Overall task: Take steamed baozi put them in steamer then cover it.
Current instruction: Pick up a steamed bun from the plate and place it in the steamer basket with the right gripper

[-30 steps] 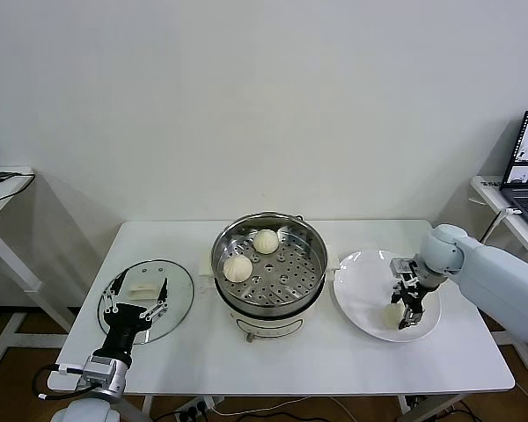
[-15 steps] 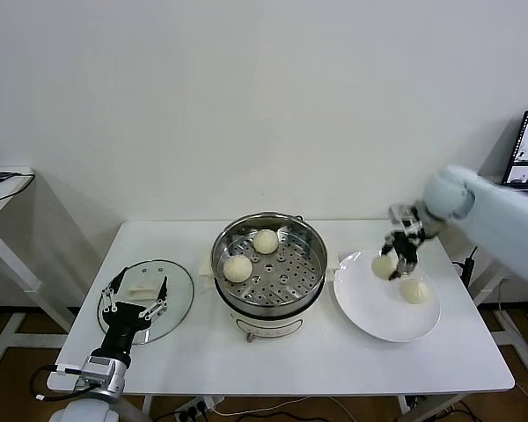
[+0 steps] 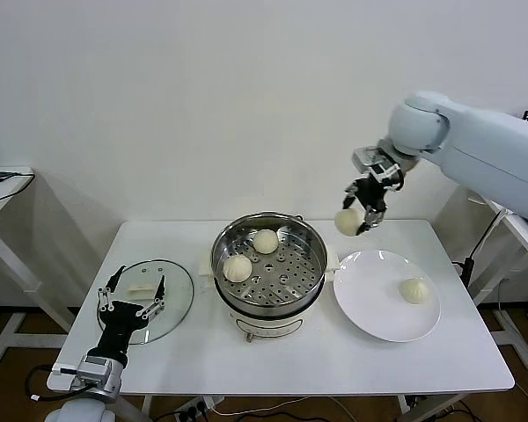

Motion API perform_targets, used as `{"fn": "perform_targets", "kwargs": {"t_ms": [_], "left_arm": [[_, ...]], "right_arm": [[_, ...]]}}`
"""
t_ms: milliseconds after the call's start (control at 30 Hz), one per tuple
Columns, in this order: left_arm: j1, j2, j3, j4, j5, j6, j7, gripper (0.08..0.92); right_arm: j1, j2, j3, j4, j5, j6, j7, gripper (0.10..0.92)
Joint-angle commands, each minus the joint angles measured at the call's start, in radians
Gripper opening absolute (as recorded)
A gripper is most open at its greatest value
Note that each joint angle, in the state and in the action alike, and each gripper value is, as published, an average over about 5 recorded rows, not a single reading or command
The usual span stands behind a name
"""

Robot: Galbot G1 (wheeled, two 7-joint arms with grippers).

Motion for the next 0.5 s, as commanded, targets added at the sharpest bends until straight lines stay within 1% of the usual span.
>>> {"fn": "perform_targets", "kwargs": {"t_ms": [33,200,400,500], "left_arm": [[0.0,0.002,-0.009,-0.002,-0.004,0.0,0.003,0.823],[-0.005,0.004,-0.014,0.002,-0.008,0.0,0.004,0.823],[-0.011,0.009,-0.018,0.012,-0.011,-0.002,0.005,0.823],[-0.015,0.015,-0.02,0.018,-0.012,-0.005,0.006,0.823]], "right_arm": [[0.089,0.197,-0.095,-0.027,-0.011,0.454,0.046,0.672],[0.068,0.242,-0.106,0.0,-0.131,0.592,0.127,0.67],[0.051,0.264,-0.125,0.084,-0.238,0.669,0.199,0.67],[0.041,0.277,-0.138,0.094,-0.257,0.703,0.216,0.67]]}}
